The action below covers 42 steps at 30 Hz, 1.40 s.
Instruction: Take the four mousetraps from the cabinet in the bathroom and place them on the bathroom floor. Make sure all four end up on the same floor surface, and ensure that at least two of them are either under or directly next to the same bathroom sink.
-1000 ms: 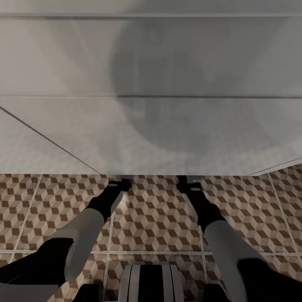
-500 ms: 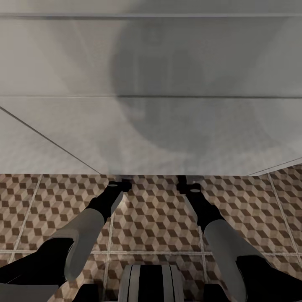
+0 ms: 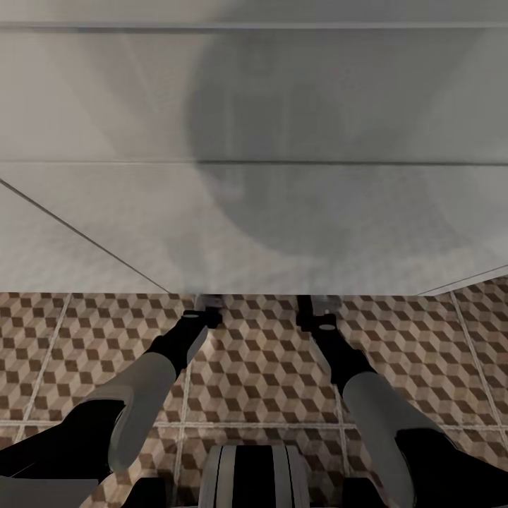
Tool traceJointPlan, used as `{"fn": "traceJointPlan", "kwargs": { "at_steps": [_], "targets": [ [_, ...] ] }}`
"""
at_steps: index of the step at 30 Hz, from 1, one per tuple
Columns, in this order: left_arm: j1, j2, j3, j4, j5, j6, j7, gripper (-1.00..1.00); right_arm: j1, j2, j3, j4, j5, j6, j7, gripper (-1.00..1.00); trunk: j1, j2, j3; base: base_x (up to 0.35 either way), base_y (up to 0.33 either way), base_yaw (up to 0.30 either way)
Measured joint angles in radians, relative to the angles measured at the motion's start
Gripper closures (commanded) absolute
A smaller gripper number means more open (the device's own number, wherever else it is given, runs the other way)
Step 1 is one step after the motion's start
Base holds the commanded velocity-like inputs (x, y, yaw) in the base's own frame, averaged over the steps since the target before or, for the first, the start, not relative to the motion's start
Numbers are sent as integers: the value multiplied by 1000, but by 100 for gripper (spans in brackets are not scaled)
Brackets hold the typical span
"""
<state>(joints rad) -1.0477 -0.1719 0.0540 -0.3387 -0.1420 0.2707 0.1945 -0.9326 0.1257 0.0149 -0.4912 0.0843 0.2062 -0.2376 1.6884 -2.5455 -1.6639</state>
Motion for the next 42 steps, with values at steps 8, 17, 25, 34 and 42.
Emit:
{"fn": "traceJointPlan", "kwargs": {
  "at_steps": [8,17,25,34,42],
  "targets": [
    [0,0,2,19,3,-39,-1,100,0,0,0,24,0,-35,0,100,0,0,0,0,0,0],
    [0,1,2,67,3,-64,0,100,0,0,0,35,-2,-42,0,100,0,0,0,0,0,0],
    [0,1,3,69,3,-86,1,100,0,0,0,41,-2,-44,0,100,0,0,0,0,0,0],
    [0,1,2,72,5,-133,48,100,0,0,0,41,-1,-44,0,100,0,0,0,42,0,0],
    [0,1,3,72,6,-136,59,100,0,0,0,41,-1,-44,0,100,0,0,0,24,0,0]
  ]
}}
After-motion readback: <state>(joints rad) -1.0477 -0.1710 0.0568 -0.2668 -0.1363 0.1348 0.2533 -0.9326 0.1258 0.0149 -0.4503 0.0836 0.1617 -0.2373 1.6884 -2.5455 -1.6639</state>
